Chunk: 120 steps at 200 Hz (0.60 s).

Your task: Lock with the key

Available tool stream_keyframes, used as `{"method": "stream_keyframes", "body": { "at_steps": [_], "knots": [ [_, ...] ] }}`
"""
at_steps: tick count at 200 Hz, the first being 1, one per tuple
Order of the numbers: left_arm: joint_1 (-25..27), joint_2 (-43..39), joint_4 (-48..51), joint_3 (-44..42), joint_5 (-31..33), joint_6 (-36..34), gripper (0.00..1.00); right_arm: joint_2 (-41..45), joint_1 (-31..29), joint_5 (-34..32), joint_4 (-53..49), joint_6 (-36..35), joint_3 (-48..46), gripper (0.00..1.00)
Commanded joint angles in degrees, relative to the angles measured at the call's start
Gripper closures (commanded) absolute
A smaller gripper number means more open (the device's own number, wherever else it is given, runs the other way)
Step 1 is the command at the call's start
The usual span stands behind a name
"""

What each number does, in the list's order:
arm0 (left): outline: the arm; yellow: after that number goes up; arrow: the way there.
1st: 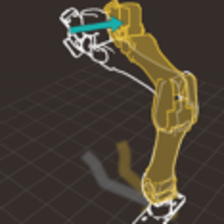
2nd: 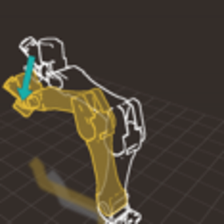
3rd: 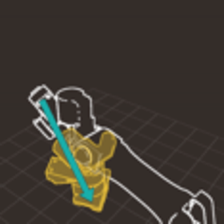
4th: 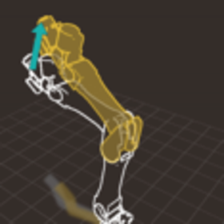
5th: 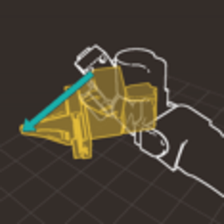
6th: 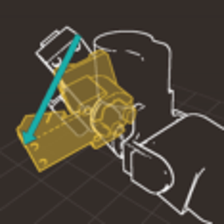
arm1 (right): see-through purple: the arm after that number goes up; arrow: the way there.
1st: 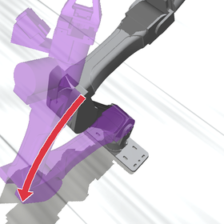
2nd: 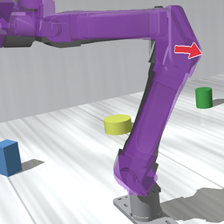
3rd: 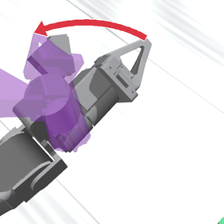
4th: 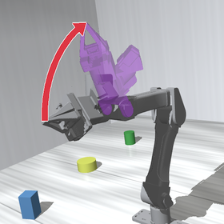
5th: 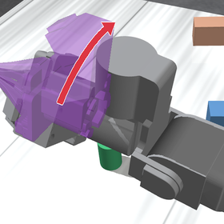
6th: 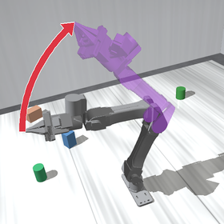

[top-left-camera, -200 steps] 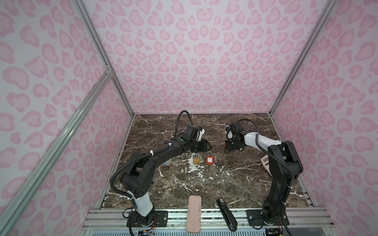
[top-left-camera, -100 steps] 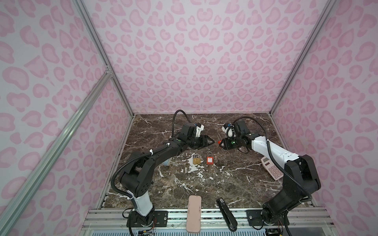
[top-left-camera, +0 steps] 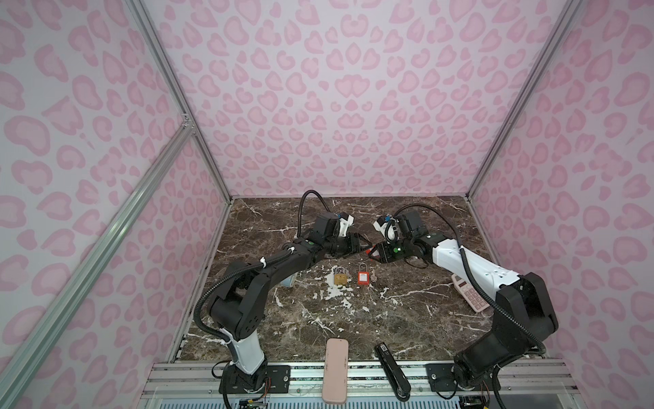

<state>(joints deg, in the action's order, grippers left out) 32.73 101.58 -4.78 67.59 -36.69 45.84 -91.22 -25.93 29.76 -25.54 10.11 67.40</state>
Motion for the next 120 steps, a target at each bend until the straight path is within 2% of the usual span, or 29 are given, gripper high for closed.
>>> {"method": "stream_keyframes", "body": {
  "at_steps": [1, 72, 75, 96, 108, 120],
  "knots": [
    [0.1, 0.0, -1.9, -0.5, -0.3, -0.2, 0.47, 0.7, -1.0, 0.4, 1.9, -0.2, 0.1, 0.73],
    [0.1, -0.3, -2.2, -1.2, -0.4, -0.3, 0.63, 1.0, -2.6, -0.2, 3.6, 0.4, 0.8, 0.72],
    [0.1, -0.3, -2.2, -1.2, -0.3, -0.3, 0.67, 1.0, -2.6, -0.4, 3.6, 0.6, 0.8, 0.72],
    [0.1, -0.6, -2.7, -1.3, -0.3, 0.2, 0.81, 1.2, -2.6, -0.9, 3.8, 0.6, 0.7, 0.68],
    [0.1, -0.8, -3.1, -1.2, -0.5, 0.4, 0.87, 1.4, -2.7, -0.8, 4.1, 0.7, 0.5, 0.64],
    [0.1, -0.9, -3.1, -1.0, -0.6, 0.5, 0.9, 1.6, -2.6, -1.0, 4.0, 0.6, 0.4, 0.51]
  ]
}}
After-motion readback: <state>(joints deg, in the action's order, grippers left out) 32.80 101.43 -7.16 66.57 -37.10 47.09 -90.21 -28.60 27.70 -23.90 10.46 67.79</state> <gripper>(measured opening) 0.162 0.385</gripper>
